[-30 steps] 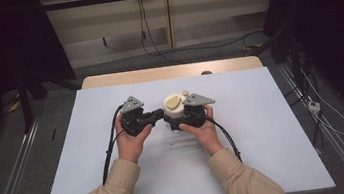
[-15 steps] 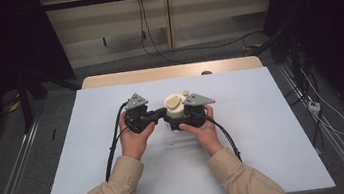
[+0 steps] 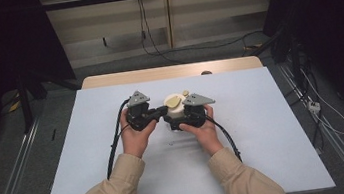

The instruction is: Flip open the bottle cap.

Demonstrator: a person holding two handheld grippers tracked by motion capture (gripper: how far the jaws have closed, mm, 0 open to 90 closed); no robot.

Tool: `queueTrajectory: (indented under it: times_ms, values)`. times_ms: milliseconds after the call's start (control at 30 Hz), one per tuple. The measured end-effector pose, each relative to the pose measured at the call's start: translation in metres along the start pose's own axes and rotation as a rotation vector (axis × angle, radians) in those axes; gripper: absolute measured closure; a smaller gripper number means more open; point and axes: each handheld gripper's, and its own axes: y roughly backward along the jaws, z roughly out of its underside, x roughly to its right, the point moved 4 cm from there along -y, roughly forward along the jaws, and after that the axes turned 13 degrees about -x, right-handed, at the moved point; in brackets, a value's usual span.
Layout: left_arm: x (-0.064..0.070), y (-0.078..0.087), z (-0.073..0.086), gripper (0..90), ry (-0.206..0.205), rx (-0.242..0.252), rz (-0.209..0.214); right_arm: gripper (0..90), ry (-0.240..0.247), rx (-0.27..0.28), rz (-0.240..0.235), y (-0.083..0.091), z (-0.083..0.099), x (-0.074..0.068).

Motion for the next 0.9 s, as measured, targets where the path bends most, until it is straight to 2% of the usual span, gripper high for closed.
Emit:
queueTrajectory:
  times_ms: [900]
  values:
    - [0.005,0.003,-0.015,90.0,0.002,0.024,0.000,6.0,-0.002,-0.001,0.000,0.000,0.000,0.000]
